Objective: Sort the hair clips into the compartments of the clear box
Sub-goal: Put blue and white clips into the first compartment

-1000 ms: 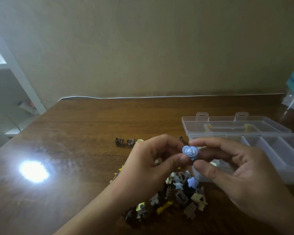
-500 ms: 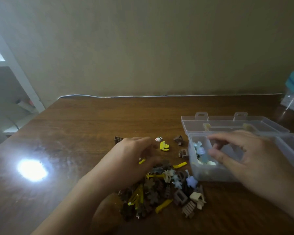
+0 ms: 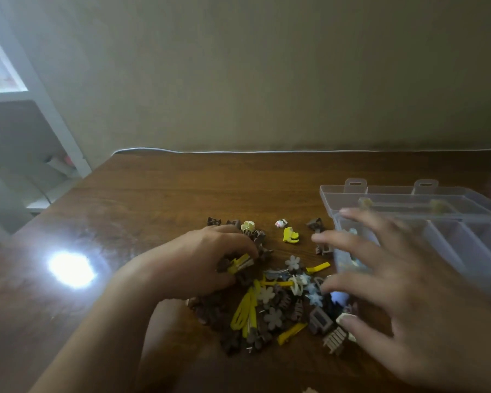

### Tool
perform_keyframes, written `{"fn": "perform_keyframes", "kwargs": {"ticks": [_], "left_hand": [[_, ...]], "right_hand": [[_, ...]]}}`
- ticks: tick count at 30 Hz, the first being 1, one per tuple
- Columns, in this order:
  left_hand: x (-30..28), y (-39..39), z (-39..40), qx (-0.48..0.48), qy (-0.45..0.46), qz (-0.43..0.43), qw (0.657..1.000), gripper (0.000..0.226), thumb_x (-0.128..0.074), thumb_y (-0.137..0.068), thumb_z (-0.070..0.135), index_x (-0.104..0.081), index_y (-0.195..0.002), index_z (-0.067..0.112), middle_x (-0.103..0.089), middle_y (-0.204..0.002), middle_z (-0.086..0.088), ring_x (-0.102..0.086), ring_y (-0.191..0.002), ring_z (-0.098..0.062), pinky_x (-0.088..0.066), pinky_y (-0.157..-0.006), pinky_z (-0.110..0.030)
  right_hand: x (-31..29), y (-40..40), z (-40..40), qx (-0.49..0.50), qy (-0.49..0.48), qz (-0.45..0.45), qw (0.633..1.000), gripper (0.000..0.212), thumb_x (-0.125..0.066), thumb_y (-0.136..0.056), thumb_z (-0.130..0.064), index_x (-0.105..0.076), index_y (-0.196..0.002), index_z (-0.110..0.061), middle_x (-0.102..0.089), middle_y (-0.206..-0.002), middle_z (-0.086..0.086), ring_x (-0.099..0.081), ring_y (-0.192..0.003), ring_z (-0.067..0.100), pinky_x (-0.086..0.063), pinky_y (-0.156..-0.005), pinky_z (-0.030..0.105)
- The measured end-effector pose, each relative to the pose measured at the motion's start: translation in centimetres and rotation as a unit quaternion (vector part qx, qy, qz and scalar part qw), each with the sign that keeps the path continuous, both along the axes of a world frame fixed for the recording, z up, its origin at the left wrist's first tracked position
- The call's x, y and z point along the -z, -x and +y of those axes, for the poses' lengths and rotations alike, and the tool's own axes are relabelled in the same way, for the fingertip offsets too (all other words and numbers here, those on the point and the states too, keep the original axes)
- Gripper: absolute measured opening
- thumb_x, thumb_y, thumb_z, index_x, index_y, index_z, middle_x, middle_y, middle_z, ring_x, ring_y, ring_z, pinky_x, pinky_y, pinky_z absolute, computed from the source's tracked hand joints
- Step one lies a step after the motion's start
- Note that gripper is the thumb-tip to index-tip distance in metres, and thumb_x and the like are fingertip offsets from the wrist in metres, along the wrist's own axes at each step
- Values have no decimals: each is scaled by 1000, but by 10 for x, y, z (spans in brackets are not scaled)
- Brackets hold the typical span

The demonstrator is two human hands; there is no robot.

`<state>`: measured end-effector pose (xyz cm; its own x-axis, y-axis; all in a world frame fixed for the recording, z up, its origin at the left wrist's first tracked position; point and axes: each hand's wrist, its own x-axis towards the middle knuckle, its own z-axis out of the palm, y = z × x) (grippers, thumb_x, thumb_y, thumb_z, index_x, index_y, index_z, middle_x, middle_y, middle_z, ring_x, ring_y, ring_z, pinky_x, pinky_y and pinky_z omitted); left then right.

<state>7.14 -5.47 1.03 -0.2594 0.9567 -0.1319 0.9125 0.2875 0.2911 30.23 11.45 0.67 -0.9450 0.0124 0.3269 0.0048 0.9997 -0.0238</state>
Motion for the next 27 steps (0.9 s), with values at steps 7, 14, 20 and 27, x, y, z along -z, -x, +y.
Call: {"fn": "perform_keyframes", "kwargs": {"ticks": [7,14,20,27], "left_hand": [[0,10,-7,-49,-8,19,999,52,-65,-88,14,-53,-127,47,-50,-129,22,-55,-111,-6,-53,-89,-28],[6,-16,13,-1,-175,75,982,22,-63,-89,26,-68,-110,31,-57,-105,14,-53,-102,-10,-52,-86,-34],[18,-26,23,34,-130,86,987,21,-66,-87,44,-70,-106,36,-54,-98,21,-49,-100,-5,-46,-98,-37],[19,-16,20,7,-128,62,990,18,-61,-91,42,-71,-101,32,-56,-94,21,-49,-98,-5,-46,-92,-28]], "right_hand": [[14,7,-4,-2,-92,-51,995,43,-37,-87,-66,-70,-77,-41,-50,-141,-13,-23,-145,29,-12,-109,64],[17,14,2,36,-58,-1,998,33,-45,-80,-49,-72,-94,-36,-53,-138,-6,-30,-141,31,-18,-108,66],[23,23,-7,61,-89,-34,994,36,-50,-76,-60,-74,-77,-34,-62,-129,-6,-34,-139,31,-17,-107,66],[19,16,-2,47,-49,69,995,28,-49,-83,-40,-74,-73,-31,-67,-117,-9,-41,-135,25,-19,-109,65]]}}
